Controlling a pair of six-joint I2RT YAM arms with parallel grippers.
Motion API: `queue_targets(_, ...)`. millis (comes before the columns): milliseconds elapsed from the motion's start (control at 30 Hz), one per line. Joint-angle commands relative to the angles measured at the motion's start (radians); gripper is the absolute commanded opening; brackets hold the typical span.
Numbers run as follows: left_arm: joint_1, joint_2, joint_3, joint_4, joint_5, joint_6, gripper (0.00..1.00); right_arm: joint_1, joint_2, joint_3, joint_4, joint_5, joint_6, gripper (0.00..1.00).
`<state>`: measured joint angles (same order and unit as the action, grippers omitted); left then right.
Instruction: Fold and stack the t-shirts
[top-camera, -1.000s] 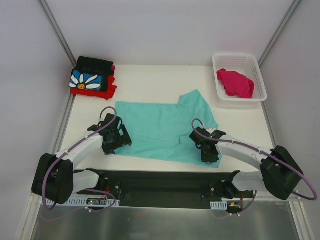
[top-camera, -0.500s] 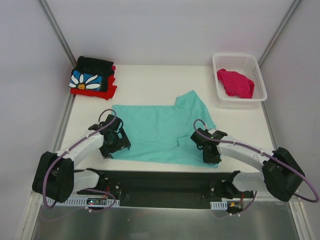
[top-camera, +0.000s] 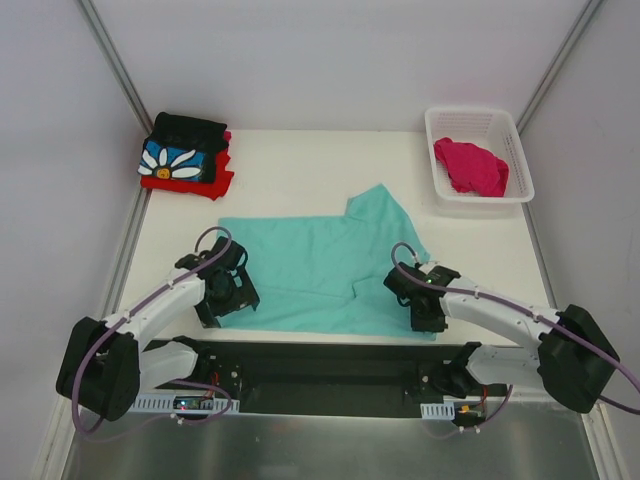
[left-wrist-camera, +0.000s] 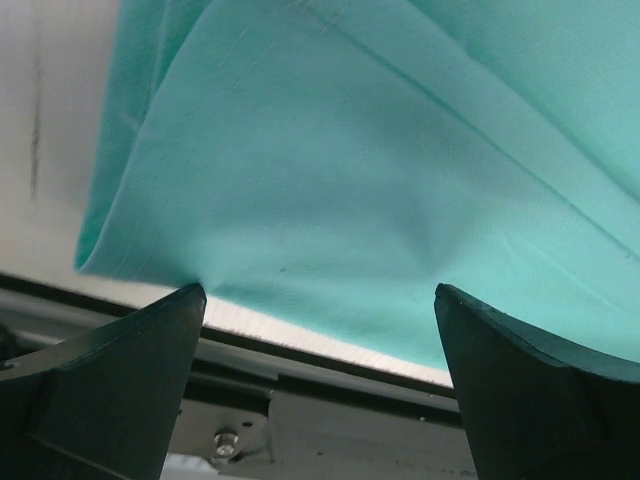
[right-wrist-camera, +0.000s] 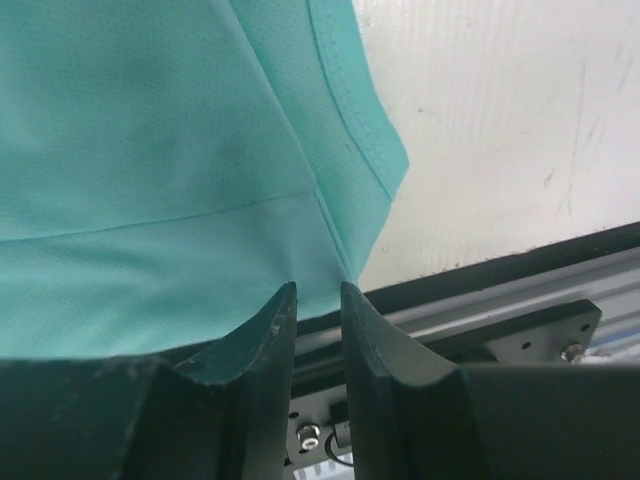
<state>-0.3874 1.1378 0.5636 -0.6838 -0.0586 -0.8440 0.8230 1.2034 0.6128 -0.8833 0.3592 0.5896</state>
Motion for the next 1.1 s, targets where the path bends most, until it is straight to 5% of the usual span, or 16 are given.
queue_targets(0, -0.011, -0.07, 0.155, -0.192, -0.052, -0.014, 0.99, 0.001, -0.068, 0.126, -0.124, 0.057, 0.0, 0.29)
queue_targets(300, 0.01, 0.202, 0.625, -0.269, -0.124, 0.082, 0.99, -0.111, 0.1, 0.551, -0.143, 0.081, -0.207, 0.3)
queue_targets(500, 0.05, 0.442, 0.722, -0.143, -0.038, 0.135, 0.99, -0.298, 0.27, 0.627, 0.031, -0.057, -0.353, 0.32)
queue_targets(700, 0.107, 0.676, 0.881, -0.1, 0.118, 0.203, 0.99, -0.493, 0.413, 0.676, 0.202, -0.401, -0.476, 0.43)
queue_targets(933, 0.14, 0.767, 0.983, -0.1, 0.152, 0.246, 0.99, -0.579, 0.662, 0.884, 0.199, -0.776, -0.611, 0.59)
queue_targets(1067, 0.143, 0.767, 1.007, -0.1, 0.145, 0.263, 0.99, -0.608, 0.718, 0.95, 0.231, -0.827, -0.671, 0.63)
